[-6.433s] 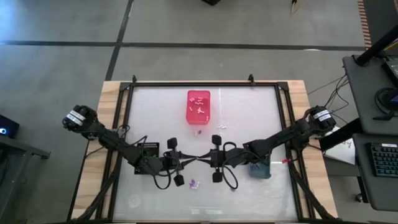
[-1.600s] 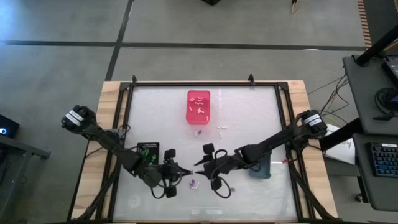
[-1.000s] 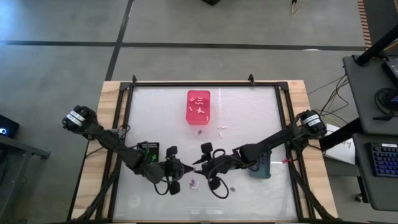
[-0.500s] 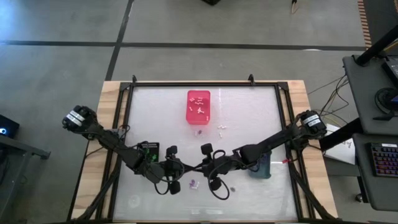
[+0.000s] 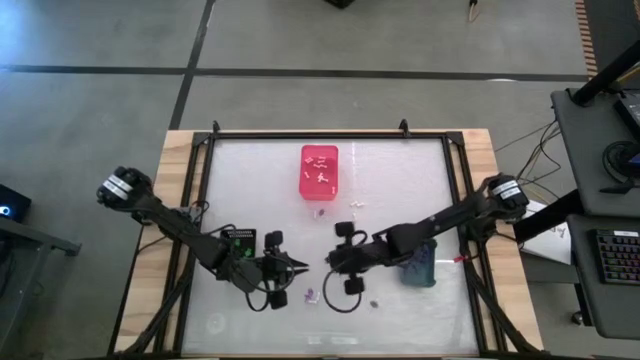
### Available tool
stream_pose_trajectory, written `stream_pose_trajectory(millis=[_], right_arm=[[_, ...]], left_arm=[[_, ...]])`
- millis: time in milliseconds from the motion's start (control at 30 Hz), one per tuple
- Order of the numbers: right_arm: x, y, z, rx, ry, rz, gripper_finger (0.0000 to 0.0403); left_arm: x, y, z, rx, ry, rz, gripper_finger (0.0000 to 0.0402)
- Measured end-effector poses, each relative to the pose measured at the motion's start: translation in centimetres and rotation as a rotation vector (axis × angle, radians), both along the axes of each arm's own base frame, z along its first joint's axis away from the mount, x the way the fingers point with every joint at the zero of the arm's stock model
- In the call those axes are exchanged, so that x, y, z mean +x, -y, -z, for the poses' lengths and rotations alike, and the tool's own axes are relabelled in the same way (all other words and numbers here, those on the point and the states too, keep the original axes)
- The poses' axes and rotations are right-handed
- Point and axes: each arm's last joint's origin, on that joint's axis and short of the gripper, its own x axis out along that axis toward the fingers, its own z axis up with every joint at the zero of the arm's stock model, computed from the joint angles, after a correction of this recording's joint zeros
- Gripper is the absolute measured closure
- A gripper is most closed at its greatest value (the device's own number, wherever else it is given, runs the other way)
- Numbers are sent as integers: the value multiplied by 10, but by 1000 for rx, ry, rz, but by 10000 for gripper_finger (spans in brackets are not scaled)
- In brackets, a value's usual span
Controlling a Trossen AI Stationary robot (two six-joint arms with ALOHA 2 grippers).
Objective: Sort Halloween decoration
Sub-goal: Put the witch hat toy into the blue bin
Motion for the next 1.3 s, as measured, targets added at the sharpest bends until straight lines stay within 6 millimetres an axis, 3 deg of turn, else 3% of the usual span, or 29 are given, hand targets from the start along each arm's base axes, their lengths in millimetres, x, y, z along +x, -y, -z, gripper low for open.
stream_pose_trajectory(millis=[200,367,500,933,1167,1300], right_arm=[[-41,18,-14,102,-601,308,393],[-75,19,-28,237,-953,587,393],[-82,18,-27,205,-953,617,384],[-97,13,-8,209,-1048,719,292],[-89,14,-21,137,-916,692,291],[-76,13,-25,139,-802,577,289]], left_arm=[[-5,-3,0,36,-51,1,373],[-6,-5,2,52,-73,-3,373],[-6,-5,3,56,-80,-3,373],[-11,-6,10,29,-151,-14,373],[-11,-6,10,49,-154,-4,373],[-12,-6,7,81,-151,14,373]])
